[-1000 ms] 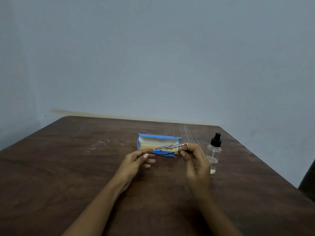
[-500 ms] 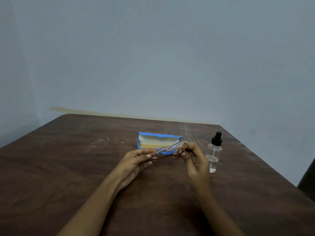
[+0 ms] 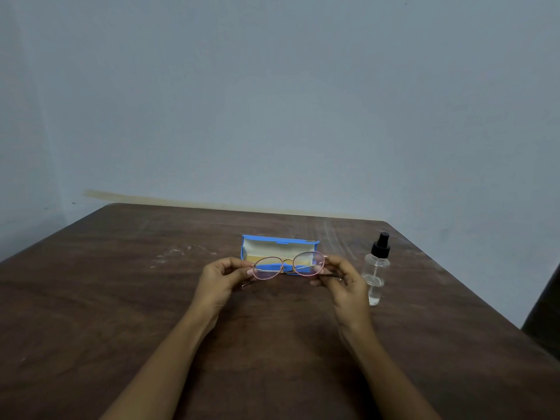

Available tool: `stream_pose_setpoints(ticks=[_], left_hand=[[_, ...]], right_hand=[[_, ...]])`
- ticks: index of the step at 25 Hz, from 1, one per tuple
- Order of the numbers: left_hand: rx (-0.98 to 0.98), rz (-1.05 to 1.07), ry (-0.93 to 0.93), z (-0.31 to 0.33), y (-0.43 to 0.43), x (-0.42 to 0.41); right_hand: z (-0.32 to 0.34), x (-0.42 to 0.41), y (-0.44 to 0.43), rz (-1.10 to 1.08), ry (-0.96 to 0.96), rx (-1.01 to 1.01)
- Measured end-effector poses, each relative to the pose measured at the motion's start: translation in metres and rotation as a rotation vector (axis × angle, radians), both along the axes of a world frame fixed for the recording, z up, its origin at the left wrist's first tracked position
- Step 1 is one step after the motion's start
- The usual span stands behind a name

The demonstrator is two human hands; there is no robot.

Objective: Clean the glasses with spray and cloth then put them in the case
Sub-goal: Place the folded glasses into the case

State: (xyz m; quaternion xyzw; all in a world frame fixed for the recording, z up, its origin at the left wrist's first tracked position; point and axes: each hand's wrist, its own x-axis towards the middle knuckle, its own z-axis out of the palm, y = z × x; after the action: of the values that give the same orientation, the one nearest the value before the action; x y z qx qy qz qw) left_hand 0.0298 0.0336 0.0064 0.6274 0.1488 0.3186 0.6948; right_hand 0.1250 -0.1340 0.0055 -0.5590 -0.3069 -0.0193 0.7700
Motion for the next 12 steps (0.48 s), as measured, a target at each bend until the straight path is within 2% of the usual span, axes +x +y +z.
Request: stream_pose_setpoints(ticks=[6, 12], left_hand=[[0.186, 0.254, 0.023, 0.003, 0.005, -0.001], [0.208, 0.252, 0.023, -0.002, 0.009, 0.002]], right_hand=[[-0.004, 0.005, 0.0, 0.015, 0.074, 0.015], [-0.012, 0.012, -0.002, 0.09, 0.176, -0.015]])
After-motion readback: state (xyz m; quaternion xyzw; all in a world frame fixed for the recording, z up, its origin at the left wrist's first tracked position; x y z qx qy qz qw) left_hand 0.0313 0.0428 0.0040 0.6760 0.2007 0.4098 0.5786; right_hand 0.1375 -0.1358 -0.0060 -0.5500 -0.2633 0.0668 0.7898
